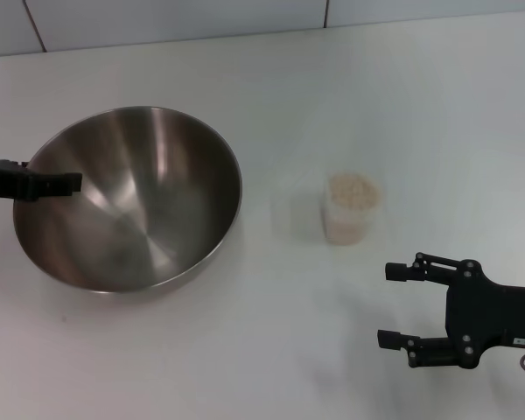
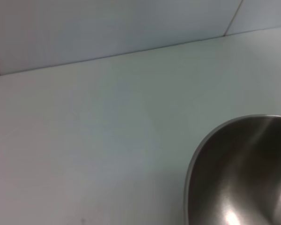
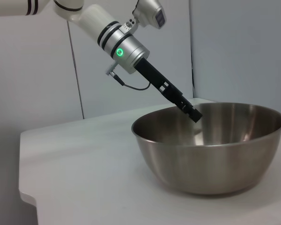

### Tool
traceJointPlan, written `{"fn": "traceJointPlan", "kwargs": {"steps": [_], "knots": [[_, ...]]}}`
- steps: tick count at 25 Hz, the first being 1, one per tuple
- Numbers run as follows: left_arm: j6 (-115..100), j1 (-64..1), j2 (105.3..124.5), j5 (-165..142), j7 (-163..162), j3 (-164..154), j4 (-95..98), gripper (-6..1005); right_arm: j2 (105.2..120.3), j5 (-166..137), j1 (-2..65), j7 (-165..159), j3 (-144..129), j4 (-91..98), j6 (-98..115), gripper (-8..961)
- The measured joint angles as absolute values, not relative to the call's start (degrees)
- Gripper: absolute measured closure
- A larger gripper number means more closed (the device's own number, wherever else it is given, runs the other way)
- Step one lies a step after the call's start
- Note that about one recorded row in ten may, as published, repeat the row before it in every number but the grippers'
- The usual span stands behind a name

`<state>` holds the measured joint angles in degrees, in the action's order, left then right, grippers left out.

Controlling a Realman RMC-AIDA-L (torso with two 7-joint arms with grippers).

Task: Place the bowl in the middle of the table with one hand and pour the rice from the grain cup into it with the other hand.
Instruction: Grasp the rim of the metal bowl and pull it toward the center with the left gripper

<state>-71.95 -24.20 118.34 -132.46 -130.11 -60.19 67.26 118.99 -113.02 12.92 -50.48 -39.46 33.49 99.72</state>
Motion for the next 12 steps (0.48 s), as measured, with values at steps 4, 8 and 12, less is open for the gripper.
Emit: {"fn": "traceJointPlan", "kwargs": {"steps": [4,8,12], "knots": [[-72.35,-24.88,118.12,-132.53,-130.25,-60.26,66.35,258,118.99,-113.02,12.92,-50.48,-39.46,33.49,99.72,142],[-72.74,-24.97,118.15,-132.59,-130.52,-60.24,66.5,290,118.99,-113.01,12.92,-50.48,-39.46,33.49,99.72,143],[-73.04,-25.46,118.16,-132.62,-130.7,-60.28,66.29,572,118.99,-113.01,12.92,-50.48,-39.46,33.49,99.72,145]]}}
